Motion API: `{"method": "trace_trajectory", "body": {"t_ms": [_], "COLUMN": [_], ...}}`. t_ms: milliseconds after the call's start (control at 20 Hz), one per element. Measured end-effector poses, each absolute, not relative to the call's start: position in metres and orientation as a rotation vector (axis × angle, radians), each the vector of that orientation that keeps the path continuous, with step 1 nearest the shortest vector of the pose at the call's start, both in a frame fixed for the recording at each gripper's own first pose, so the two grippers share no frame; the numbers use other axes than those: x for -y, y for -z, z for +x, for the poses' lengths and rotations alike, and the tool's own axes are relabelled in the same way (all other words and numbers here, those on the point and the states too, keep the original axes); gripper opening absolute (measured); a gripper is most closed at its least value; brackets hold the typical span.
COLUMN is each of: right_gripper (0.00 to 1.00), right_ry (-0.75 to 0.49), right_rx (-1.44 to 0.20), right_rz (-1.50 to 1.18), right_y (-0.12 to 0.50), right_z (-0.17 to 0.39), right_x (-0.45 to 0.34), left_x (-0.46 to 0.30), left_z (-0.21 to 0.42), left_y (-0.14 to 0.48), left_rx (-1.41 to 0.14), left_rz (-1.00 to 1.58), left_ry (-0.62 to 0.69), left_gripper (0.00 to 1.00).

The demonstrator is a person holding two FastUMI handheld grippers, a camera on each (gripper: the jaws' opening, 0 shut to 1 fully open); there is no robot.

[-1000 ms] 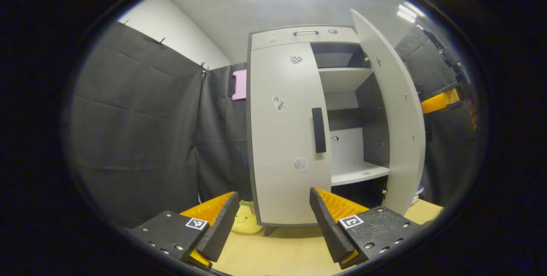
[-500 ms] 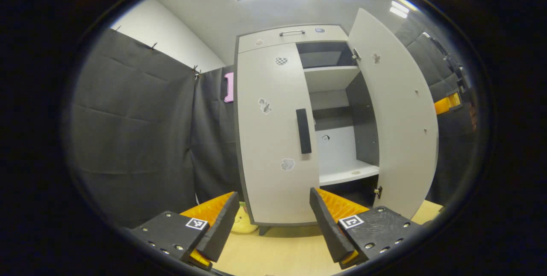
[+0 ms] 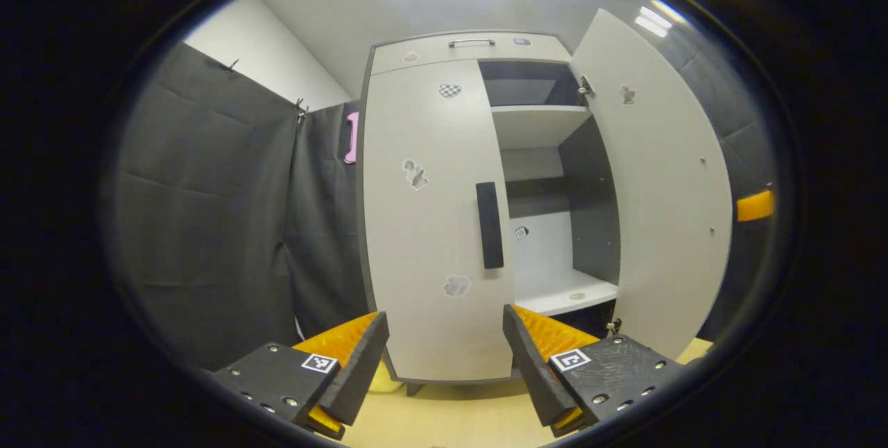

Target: Open the right door of the double-door shoe cabinet with the right hand, and open the left door with the left hand.

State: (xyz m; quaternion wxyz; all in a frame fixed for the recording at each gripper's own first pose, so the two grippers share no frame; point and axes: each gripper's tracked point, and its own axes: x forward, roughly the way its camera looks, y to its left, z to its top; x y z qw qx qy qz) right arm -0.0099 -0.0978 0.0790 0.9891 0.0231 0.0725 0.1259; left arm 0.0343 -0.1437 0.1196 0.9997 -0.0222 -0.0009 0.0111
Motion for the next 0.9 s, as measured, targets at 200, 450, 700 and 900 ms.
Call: {"method": "trace_trajectory", "body": {"t_ms": [200, 450, 700, 900], "right_gripper": [0.92, 0.95, 0.95, 0.95], "right_ry": [-0.167, -0.090, -0.039, -0.025], "right_rx": [-0.117, -0.132, -0.152, -0.165], "right_rz": [0.010, -0.011, -0.019, -0.005], "right_y": [-0.074, -0.064, -0.057, -0.051], "right_z": [-0.037, -0.063, -0.078, -0.084], "right_x": [0.116, 0.131, 0.140, 0.137], "left_x": [0.148, 0.161, 0.174, 0.187], "left_z": [0.080, 0.137, 0.188, 0.227], "left_y": [-0.132, -0.164, -0.183, -0.180], "left_rx": [0.015, 0.066, 0.070, 0.041], "left_rz": [-0.056, -0.067, -0.061, -0.071], "left_ry": [0.015, 0.058, 0.070, 0.094], "left_gripper": [0.95, 0.95, 0.95, 0.95]}}
